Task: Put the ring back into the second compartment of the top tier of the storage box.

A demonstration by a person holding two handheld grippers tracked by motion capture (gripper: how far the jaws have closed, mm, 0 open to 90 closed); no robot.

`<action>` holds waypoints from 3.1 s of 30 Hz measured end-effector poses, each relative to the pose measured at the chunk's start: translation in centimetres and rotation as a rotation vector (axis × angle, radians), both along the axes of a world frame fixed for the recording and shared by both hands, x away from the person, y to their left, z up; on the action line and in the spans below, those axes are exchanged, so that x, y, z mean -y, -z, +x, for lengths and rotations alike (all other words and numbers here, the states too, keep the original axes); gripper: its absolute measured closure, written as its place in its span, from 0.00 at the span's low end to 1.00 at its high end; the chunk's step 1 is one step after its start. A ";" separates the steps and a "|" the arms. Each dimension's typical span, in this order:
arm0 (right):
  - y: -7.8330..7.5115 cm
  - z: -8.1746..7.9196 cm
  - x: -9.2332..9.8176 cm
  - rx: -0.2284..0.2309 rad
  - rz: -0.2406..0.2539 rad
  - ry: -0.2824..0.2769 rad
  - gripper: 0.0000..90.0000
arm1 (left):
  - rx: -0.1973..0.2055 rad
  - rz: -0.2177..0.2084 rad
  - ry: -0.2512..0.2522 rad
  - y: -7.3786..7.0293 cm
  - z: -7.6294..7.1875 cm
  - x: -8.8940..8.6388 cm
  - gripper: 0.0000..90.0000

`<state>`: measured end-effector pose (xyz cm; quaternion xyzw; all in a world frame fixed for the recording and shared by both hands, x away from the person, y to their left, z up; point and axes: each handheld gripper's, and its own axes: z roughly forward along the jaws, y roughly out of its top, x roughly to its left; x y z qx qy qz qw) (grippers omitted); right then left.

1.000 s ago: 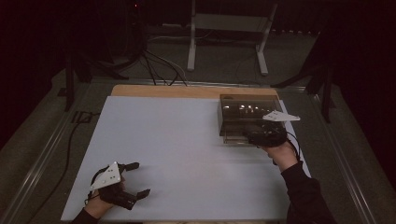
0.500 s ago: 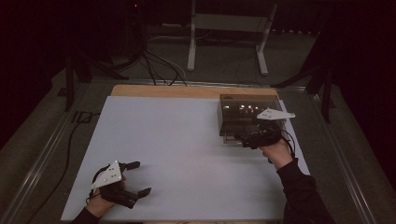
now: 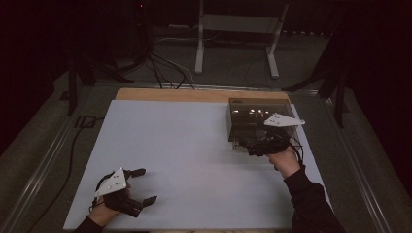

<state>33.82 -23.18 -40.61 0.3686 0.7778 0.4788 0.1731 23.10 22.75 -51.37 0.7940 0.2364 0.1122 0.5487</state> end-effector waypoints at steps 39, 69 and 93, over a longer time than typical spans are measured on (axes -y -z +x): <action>4.2 -3.6 -1.4 0.026 -0.006 -0.210 0.00 | 0.007 -0.005 -0.005 -0.1 -0.1 -0.2 0.01; 9.6 -6.1 1.7 -0.033 -0.084 -0.176 0.00 | 0.003 -0.007 -0.004 -0.1 -0.1 -0.2 0.01; 10.5 -8.5 6.7 -0.076 -0.074 0.025 0.00 | 0.002 0.000 -0.007 -0.1 -0.2 -0.2 0.01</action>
